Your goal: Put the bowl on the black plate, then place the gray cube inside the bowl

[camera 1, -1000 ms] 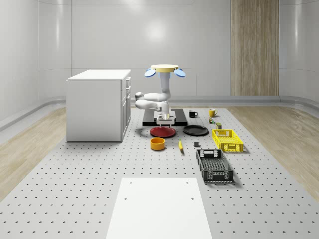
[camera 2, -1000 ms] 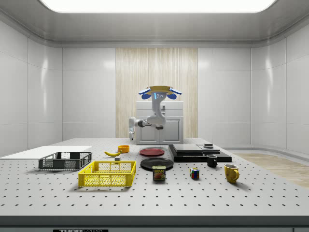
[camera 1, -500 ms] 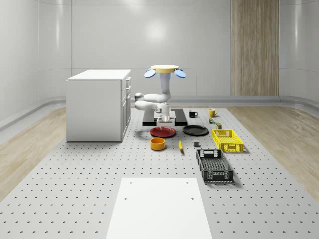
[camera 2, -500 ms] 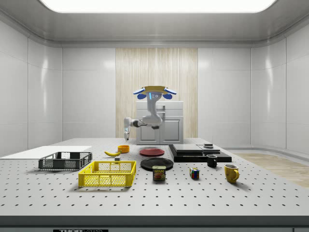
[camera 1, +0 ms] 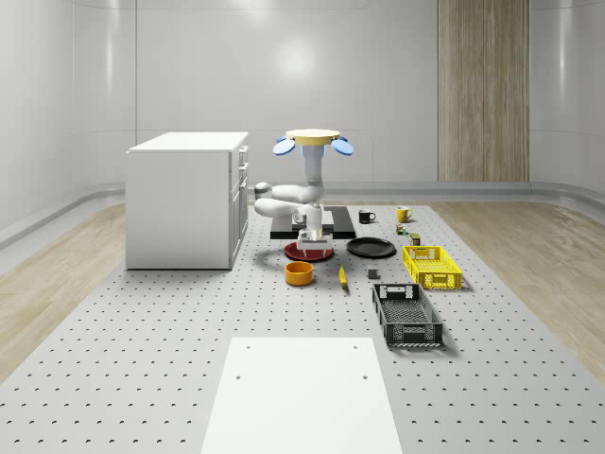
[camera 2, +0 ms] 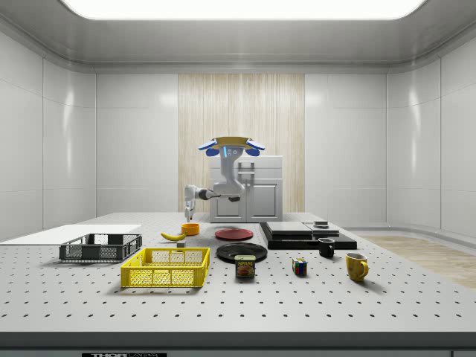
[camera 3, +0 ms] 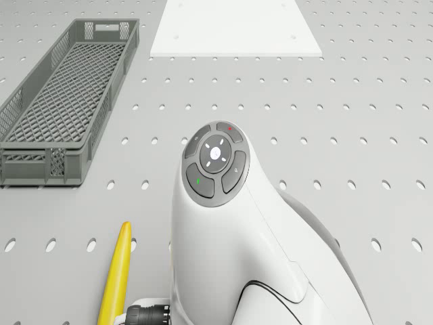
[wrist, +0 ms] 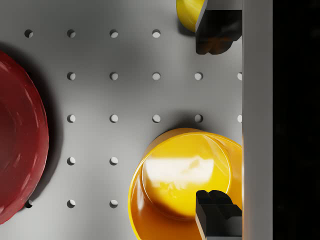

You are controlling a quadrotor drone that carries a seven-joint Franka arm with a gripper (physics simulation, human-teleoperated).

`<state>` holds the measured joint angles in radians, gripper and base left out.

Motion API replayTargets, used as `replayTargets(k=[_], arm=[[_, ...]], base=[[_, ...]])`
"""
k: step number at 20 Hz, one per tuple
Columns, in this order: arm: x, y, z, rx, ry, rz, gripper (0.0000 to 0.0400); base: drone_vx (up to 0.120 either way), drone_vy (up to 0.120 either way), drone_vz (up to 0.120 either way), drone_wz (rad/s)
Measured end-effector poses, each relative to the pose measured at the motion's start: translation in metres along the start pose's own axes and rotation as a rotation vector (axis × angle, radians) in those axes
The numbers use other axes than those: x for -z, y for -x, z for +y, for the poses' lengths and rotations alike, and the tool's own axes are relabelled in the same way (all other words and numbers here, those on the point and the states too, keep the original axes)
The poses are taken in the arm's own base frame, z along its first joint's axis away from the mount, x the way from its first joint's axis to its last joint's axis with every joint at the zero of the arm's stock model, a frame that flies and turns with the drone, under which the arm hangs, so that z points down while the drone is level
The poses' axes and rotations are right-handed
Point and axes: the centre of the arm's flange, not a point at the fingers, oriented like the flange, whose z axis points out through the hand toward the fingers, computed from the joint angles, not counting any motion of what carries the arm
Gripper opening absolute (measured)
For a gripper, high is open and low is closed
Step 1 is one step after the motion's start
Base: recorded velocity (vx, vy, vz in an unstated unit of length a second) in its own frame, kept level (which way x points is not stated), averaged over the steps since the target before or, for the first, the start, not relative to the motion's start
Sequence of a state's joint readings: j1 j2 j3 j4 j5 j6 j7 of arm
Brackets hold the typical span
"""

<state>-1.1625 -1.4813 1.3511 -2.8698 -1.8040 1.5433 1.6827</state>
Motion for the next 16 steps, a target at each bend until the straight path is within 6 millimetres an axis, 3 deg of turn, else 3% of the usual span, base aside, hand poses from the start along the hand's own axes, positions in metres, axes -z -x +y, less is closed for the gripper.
replayTargets(k=[16], arm=[[-0.050,-0.009,0.008,0.000,0.000,0.000,0.0400]], base=[[0.000,0.000,0.000,0.000]])
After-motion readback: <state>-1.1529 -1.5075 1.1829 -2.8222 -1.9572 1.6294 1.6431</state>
